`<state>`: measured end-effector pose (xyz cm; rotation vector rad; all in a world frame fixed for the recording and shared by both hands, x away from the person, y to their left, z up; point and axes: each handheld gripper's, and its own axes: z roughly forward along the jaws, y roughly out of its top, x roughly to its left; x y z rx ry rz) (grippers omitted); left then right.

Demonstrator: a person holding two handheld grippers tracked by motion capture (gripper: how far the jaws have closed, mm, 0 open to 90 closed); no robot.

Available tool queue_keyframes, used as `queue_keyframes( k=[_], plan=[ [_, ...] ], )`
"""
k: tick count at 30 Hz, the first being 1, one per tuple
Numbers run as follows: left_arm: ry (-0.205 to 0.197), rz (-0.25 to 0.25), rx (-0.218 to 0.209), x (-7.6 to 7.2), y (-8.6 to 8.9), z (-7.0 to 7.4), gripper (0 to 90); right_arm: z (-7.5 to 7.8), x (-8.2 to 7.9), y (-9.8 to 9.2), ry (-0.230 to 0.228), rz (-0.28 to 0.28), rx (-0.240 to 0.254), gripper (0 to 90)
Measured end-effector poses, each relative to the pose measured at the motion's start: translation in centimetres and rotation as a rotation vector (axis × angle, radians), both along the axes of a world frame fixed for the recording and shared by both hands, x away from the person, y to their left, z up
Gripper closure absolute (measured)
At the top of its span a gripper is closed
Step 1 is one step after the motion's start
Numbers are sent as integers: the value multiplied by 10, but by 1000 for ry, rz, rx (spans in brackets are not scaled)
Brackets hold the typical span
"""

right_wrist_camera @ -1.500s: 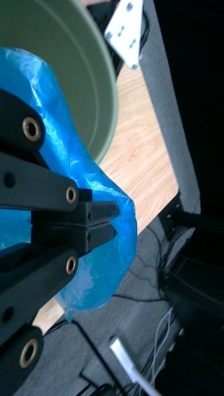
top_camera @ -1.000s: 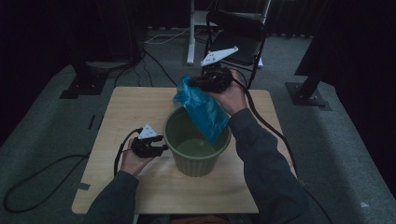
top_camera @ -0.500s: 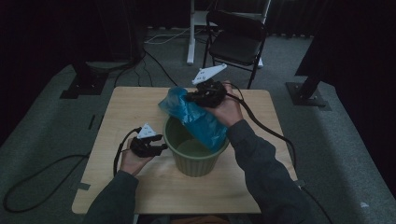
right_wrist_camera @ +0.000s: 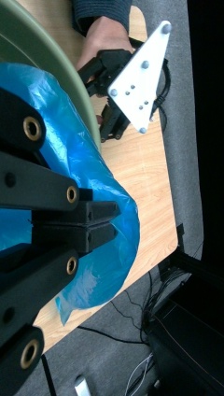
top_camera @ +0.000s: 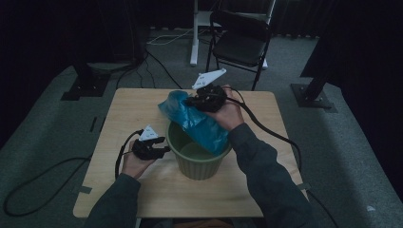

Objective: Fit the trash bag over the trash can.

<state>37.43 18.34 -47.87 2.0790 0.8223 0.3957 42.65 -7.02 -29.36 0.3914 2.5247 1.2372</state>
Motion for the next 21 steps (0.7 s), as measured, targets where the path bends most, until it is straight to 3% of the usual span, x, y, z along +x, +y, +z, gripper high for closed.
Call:
queue_keyframes(
  k=[10, 21],
  plan=[
    [1, 2, -2, 1, 0, -1, 486, -22, 5, -29, 40, -42, 17, 896],
    [2, 3, 1, 0, 0, -1, 486, -50, -8, -63, 97, -68, -3, 894]
  ],
)
